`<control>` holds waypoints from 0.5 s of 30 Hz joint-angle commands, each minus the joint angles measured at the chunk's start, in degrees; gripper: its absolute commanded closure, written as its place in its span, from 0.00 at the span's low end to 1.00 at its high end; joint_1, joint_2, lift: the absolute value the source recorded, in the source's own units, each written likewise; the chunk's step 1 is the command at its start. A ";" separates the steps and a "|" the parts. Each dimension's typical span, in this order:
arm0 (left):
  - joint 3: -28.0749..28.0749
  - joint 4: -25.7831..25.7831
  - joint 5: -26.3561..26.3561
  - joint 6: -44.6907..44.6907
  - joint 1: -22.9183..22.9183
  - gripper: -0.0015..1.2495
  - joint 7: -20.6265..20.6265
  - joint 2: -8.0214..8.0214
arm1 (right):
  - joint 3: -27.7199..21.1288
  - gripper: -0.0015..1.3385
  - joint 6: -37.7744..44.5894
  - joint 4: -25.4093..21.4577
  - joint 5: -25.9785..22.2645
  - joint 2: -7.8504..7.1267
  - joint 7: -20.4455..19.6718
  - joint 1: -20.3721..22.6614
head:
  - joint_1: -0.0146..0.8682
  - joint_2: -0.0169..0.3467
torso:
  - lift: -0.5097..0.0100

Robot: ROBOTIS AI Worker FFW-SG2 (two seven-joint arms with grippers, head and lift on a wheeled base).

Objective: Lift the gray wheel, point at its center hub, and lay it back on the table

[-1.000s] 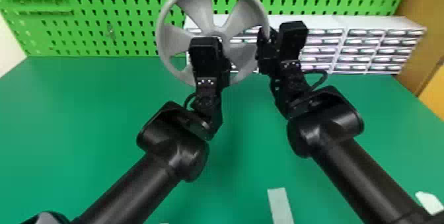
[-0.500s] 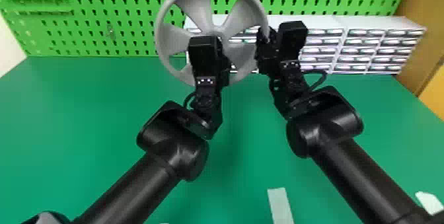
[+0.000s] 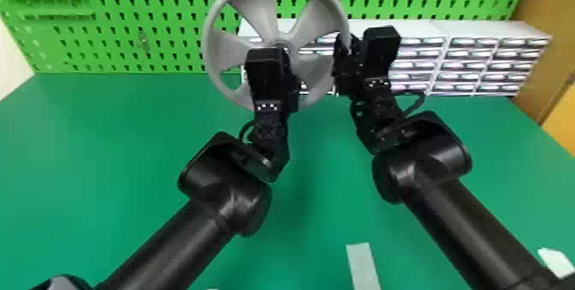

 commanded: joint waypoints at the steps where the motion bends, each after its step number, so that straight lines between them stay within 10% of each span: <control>1: 0.09 0.00 -0.21 -0.03 0.09 0.96 -0.09 0.00 | -0.05 0.92 0.09 0.00 -0.09 0.00 0.00 0.01 | 0.80 0.18 | 0.80; 15: 0.53 -0.09 -0.39 -0.03 0.18 0.96 -0.09 0.00 | -0.05 0.92 0.09 0.00 -0.17 -0.09 0.00 0.01 | 0.80 0.18 | 0.80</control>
